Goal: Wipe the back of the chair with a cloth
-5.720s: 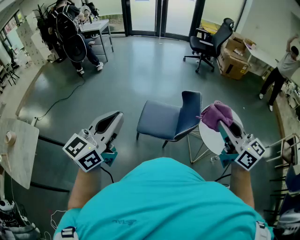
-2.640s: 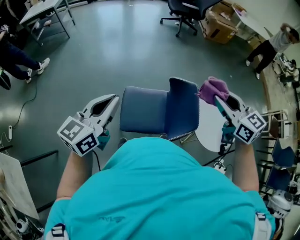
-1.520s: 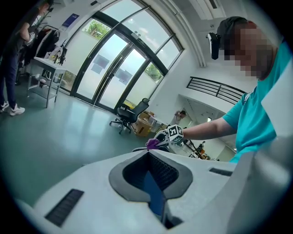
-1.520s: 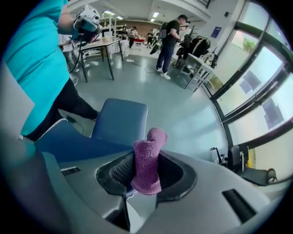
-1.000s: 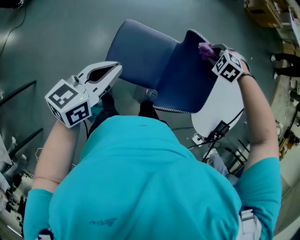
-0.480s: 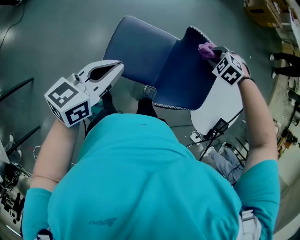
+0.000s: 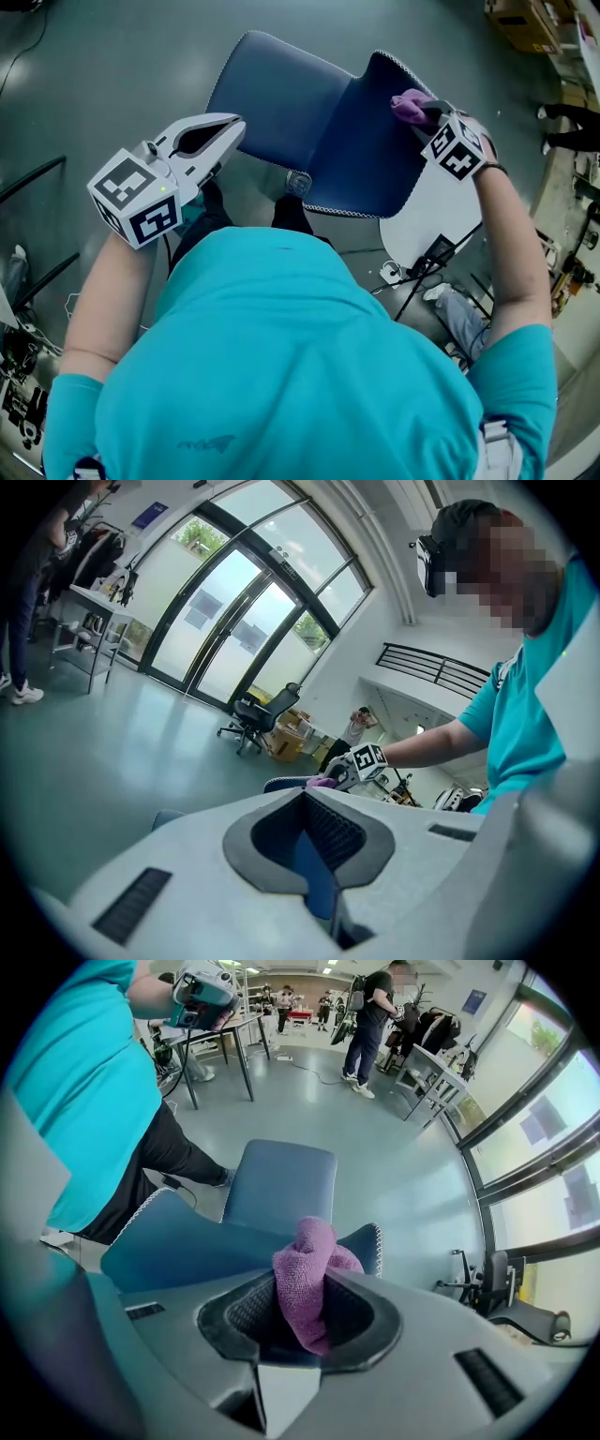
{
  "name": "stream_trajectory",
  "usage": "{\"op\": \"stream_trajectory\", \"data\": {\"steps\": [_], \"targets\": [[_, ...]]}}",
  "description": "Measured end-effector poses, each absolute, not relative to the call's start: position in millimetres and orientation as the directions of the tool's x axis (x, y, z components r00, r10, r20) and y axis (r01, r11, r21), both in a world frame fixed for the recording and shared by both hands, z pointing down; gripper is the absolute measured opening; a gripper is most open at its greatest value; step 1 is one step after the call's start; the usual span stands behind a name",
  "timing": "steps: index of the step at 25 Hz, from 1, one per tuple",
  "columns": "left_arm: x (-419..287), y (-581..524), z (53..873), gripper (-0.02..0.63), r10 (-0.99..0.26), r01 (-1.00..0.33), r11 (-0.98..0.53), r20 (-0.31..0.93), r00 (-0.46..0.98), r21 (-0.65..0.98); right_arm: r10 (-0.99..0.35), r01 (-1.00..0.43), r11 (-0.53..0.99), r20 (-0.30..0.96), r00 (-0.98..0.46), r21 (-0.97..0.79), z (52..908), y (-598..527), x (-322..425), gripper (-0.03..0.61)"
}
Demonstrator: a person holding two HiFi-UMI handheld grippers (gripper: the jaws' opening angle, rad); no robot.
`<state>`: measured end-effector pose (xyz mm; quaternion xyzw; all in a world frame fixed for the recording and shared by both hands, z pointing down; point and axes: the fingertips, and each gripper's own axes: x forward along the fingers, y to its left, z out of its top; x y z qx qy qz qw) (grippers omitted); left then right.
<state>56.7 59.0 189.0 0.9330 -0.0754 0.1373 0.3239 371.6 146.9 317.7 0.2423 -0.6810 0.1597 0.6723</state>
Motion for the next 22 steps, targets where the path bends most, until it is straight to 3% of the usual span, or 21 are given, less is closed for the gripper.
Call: {"op": "stream_trajectory", "data": {"steps": [22], "targets": [[58,58,189,-0.005,-0.051,-0.222,-0.798,0.306,0.951,0.560,-0.097,-0.558,0.828,0.994,-0.041,0.058,311,183,337,0.113]]}}
